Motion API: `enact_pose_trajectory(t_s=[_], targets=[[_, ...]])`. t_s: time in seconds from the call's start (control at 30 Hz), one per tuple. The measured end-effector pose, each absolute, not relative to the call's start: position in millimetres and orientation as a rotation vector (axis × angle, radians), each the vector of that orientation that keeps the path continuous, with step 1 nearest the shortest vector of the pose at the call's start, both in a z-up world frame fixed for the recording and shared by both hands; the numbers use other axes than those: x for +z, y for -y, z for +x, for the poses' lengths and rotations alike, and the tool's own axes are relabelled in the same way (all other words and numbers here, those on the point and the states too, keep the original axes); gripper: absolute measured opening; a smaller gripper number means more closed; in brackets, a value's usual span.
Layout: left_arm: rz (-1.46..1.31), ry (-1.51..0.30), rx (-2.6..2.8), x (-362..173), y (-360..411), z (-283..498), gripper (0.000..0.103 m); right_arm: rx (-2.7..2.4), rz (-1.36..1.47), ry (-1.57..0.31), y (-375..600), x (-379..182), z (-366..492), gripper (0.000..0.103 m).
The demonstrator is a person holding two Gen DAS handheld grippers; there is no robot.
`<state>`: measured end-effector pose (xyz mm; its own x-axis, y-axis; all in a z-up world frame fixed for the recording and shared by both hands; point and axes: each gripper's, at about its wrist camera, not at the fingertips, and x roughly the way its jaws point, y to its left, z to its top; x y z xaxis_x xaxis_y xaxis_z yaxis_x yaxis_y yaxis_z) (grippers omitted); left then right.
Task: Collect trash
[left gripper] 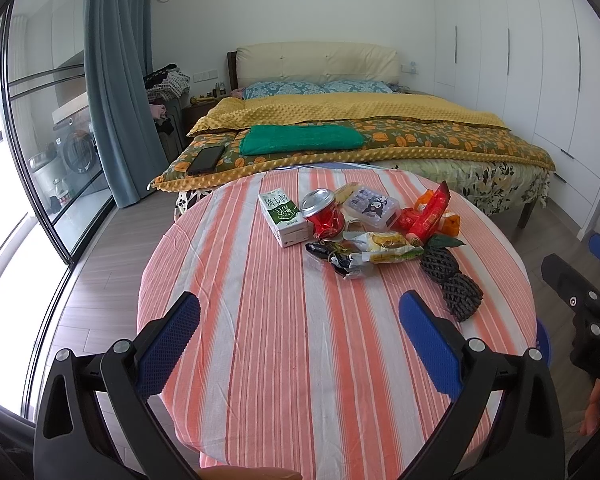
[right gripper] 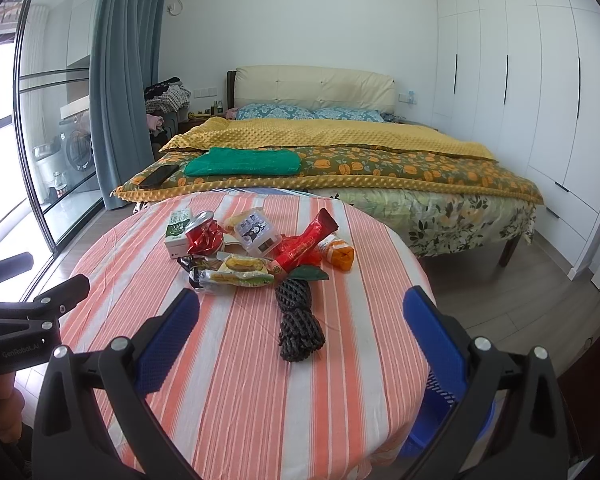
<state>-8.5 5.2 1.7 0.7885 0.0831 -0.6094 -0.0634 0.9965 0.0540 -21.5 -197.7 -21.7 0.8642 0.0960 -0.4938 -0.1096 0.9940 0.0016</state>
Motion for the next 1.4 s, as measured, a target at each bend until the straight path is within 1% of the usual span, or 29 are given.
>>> enact_pose_trajectory(t_s=[0.33, 1.07, 1.17, 1.23, 1.4], targets=[[0.033, -0.657, 0.081, -8.9, -5.1, -10.3, 0.099, 0.107, -0.028, -0.517, 197.4, -22.2, -21.8, 0.098], [0.078, -0.627, 0.072, -3.2, -5.6, 3.0, 0.099, 0.13, 0.01, -0.531, 205.0, -22.6, -17.3, 0.098], [0.067, -0.675, 0.066, -13.1, -8.5, 11.4, 0.099, 0.128, 0.016, -0.542, 208.0, -26.5, -13.7, 0.098], [0.024, -0.728, 0.052, -24.9, -14.4, 19.7, 0.099, 0.125, 0.018, -0.557, 210.9, -30.9, -9.7, 0.098], [-0.022, -0.794, 0.054, -54.0, -21.0, 43.6, 0.099, 0.113, 0.008, -0.601, 216.0, -49.4, 2.2, 0.098]])
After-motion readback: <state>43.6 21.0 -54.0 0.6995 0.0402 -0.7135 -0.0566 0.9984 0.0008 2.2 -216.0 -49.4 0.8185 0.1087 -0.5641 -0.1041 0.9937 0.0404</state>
